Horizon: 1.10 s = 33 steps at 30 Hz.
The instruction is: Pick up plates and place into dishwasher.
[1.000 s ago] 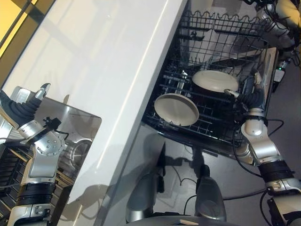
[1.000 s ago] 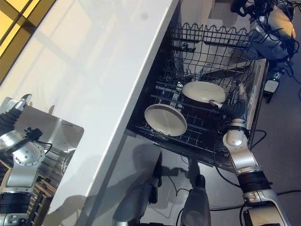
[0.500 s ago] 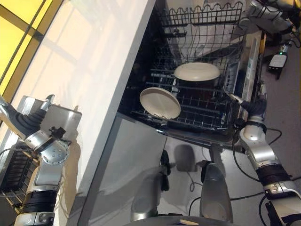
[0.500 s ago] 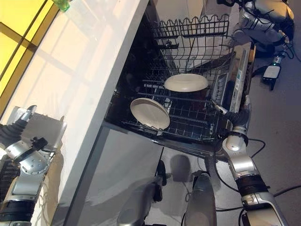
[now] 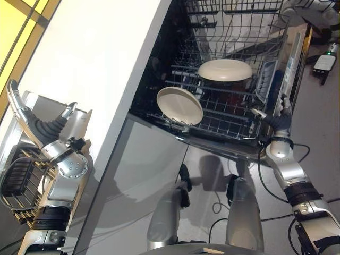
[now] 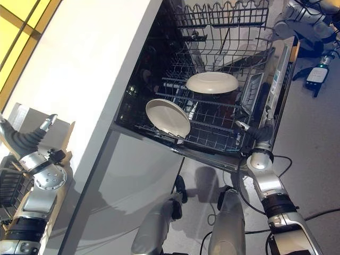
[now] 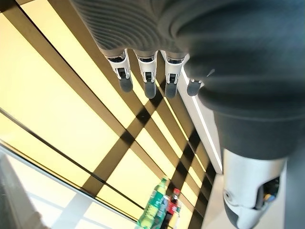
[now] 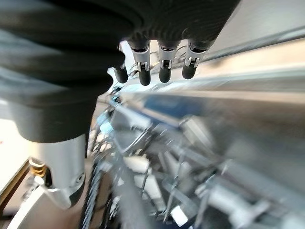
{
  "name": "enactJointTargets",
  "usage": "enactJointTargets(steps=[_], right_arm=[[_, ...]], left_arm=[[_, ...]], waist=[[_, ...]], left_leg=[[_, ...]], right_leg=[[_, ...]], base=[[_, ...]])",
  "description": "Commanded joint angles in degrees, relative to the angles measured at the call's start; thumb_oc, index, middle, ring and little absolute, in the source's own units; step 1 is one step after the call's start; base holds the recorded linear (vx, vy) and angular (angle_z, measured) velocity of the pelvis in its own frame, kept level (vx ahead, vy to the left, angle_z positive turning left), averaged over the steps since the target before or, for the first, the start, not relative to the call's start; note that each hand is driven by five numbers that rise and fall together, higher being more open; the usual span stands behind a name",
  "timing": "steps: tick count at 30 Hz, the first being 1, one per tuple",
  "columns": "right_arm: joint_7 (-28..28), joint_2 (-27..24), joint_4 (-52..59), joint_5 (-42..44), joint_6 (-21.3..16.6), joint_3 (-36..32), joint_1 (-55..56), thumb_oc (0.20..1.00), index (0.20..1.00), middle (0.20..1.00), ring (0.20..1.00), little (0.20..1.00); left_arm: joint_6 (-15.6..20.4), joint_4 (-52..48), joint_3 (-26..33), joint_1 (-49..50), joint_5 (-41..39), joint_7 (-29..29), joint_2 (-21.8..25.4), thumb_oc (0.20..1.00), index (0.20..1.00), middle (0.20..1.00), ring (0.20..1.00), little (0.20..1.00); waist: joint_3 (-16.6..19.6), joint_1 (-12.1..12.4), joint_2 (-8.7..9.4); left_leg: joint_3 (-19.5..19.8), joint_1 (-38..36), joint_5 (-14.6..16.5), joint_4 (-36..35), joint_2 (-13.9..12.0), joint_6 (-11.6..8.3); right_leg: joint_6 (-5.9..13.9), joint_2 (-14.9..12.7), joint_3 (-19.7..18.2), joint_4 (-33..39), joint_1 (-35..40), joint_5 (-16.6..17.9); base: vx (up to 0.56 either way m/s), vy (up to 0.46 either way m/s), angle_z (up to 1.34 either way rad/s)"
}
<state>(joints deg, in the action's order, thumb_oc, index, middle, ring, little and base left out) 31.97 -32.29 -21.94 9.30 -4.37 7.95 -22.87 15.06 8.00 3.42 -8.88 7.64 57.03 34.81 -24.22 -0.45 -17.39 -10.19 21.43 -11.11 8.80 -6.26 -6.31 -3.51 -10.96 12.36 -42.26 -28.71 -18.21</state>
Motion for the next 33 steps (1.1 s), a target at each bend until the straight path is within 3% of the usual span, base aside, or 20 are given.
enactJointTargets(steps=[1, 5, 11, 16, 19, 25, 33], right_arm=[[2.93, -0.55, 5.43, -5.68, -2.43, 0.46, -5.75, 1.0, 1.0, 1.0, 1.0, 1.0], [7.75, -1.32, 7.51, -9.5, -0.37, -0.42, -5.37, 1.0, 1.0, 1.0, 1.0, 1.0], [6.94, 0.1, 6.7, -4.46, 0.95, -0.94, -3.58, 1.0, 1.0, 1.0, 1.0, 1.0], [11.47, 2.14, 1.84, 0.15, -0.63, -1.53, -1.88, 1.0, 1.0, 1.0, 1.0, 1.0], [11.29, 2.32, -0.77, 0.65, -0.9, -1.15, -2.8, 1.0, 1.0, 1.0, 1.0, 1.0], [4.99, 1.73, -4.87, 2.76, -1.76, 0.88, -7.0, 1.0, 1.0, 1.0, 1.0, 1.0], [-3.29, 3.58, -5.66, 4.46, -4.95, 5.0, -9.64, 1.0, 1.0, 1.0, 1.0, 1.0]], left_arm=[[-0.13, -1.31, 3.18, -2.15, -1.62, 0.44, 1.82, 1.0, 1.0, 1.0, 1.0, 1.0], [-0.21, -1.7, 4.23, -1.31, -1.6, -0.92, 1.4, 1.0, 1.0, 1.0, 1.0, 1.0], [1.05, -1.99, 4.83, -0.45, -1.58, -1.5, 1.39, 1.0, 1.0, 1.0, 1.0, 1.0], [1.43, -2.08, 4.04, 0.03, -0.78, -1.47, 1.01, 1.0, 1.0, 1.0, 1.0, 1.0], [1.63, -2.0, 3.09, -0.18, -0.81, -0.71, 0.87, 1.0, 1.0, 1.0, 1.0, 1.0], [1.93, -2.75, 1.78, -0.49, -1.1, -1.86, 1.29, 1.0, 1.0, 1.0, 1.0, 1.0], [0.15, -4.01, 1.2, -1.33, -1.84, -1.41, 1.72, 1.0, 1.0, 1.0, 1.0, 1.0]], waist=[[-5.03, -0.29, 0.93], [-5.28, 0.2, 1.57], [-5.57, 1.23, 1.88], [-5.58, 2.04, 1.39], [-5.58, 2.48, 0.52], [-5.58, 3.76, -0.77], [-5.58, 4.92, -0.34]], left_leg=[[1.66, 3.72, 2.67, 10.0, -2.54, -1.49], [1.95, 4.44, 3.22, 10.98, -1.98, -1.18], [2.78, 6.1, 3.09, 11.96, -1.07, -0.81], [3.06, 7.62, 2.94, 12.49, -0.33, -0.47], [3.62, 8.52, 2.45, 13.06, 0.29, -0.46], [3.75, 10.69, 1.96, 14.22, 0.9, -0.3], [2.81, 12.1, 2.6, 15.03, 1.34, 0.07]], right_leg=[[2.56, 0.01, -4.02, 5.49, 3.35, 3.71], [2.78, -0.7, -3.87, 4.59, 2.96, 3.73], [2.9, -1.35, -3.94, 2.93, 1.75, 3.54], [2.81, -1.83, -4.04, 2.33, 0.47, 3.63], [2.62, -2.12, -4.34, 1.61, -0.44, 3.49], [2.22, -2.72, -4.7, -0.26, -2.55, 2.88], [1.98, -3.16, -4.13, -1.77, -3.23, 1.39]], base=[[0.05, 0.055, 0.17], [0.05, 0.051, 0.12], [0.03, 0.047, 0.09], [0.0, 0.027, 0.05], [0.01, 0.065, 0.0], [0.0, 0.053, 0.08], [0.01, 0.04, 0.0]])
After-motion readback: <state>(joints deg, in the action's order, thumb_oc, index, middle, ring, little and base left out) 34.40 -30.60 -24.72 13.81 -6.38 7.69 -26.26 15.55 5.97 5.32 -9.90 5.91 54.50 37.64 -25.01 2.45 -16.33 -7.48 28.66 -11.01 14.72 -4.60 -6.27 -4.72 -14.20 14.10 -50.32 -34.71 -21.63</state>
